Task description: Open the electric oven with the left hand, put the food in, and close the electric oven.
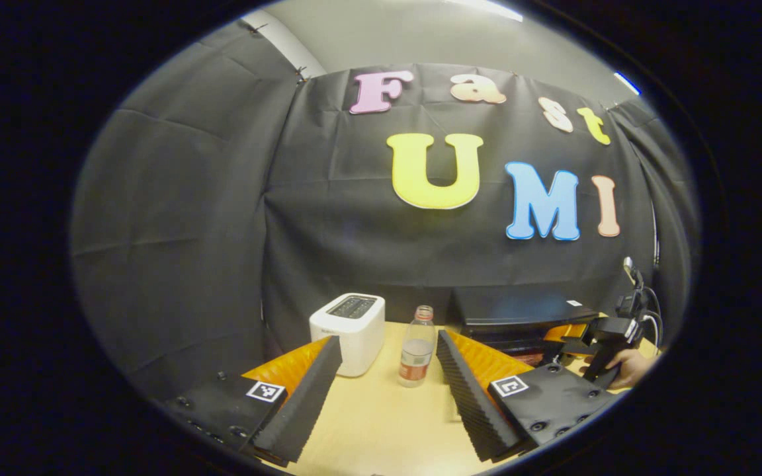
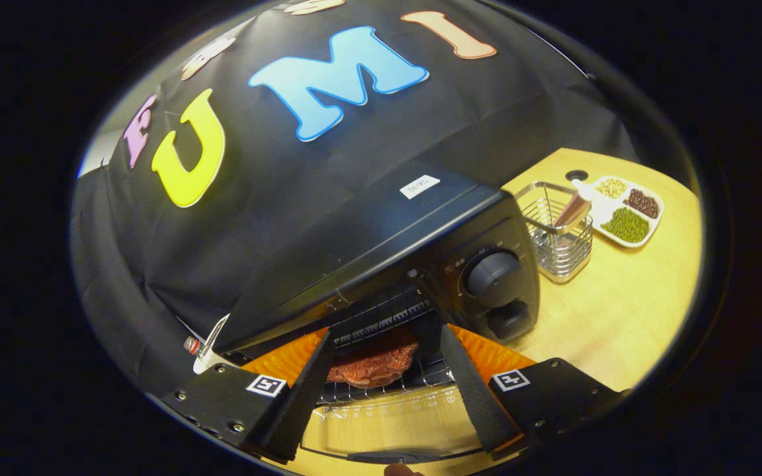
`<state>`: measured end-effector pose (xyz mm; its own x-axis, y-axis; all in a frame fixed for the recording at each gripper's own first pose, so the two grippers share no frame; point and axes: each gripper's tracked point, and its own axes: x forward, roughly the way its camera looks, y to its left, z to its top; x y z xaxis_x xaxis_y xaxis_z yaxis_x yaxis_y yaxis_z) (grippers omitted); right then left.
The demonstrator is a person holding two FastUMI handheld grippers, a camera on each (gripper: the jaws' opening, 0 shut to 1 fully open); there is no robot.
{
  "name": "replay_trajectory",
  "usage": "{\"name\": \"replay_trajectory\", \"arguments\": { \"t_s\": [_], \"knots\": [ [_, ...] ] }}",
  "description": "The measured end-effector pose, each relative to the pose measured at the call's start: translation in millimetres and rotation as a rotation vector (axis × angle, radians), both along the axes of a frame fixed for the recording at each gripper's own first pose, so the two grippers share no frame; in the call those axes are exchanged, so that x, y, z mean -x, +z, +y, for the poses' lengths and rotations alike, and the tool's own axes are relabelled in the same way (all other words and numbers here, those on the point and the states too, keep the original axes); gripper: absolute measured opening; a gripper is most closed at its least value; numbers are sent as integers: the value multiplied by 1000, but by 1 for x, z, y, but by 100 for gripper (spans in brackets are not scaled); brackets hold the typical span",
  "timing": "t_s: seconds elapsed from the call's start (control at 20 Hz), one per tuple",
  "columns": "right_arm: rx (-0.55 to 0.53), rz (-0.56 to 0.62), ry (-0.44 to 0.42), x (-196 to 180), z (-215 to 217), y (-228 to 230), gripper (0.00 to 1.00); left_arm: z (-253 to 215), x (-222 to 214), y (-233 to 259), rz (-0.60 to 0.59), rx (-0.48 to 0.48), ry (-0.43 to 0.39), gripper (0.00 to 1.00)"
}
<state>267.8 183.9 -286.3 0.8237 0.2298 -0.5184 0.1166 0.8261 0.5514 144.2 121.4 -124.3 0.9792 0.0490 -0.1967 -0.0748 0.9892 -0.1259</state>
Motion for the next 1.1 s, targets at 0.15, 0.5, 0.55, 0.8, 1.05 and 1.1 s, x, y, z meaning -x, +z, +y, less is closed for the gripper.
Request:
{"name": "replay_trajectory", "arguments": {
  "t_s": [0.15, 0.5, 0.55, 0.8, 1.05, 1.1],
  "knots": [
    [40, -48, 25, 22, -15, 28, 98, -27, -2, -5, 10, 20, -53, 97],
    [202, -151, 38, 84, -66, 84, 97, -104, 6, -30, 87, 50, -187, 100],
    [241, -181, 32, 91, -74, 93, 97, -114, 8, -35, 101, 53, -208, 100],
    [375, -268, 17, 128, -106, 119, 97, -160, 22, -60, 169, 60, -299, 98],
    [489, -263, 15, 169, -134, 113, 98, -199, 33, -103, 270, 43, -401, 98],
    [503, -262, 9, 177, -139, 113, 98, -205, 34, -112, 299, 45, -412, 100]
  ]
}}
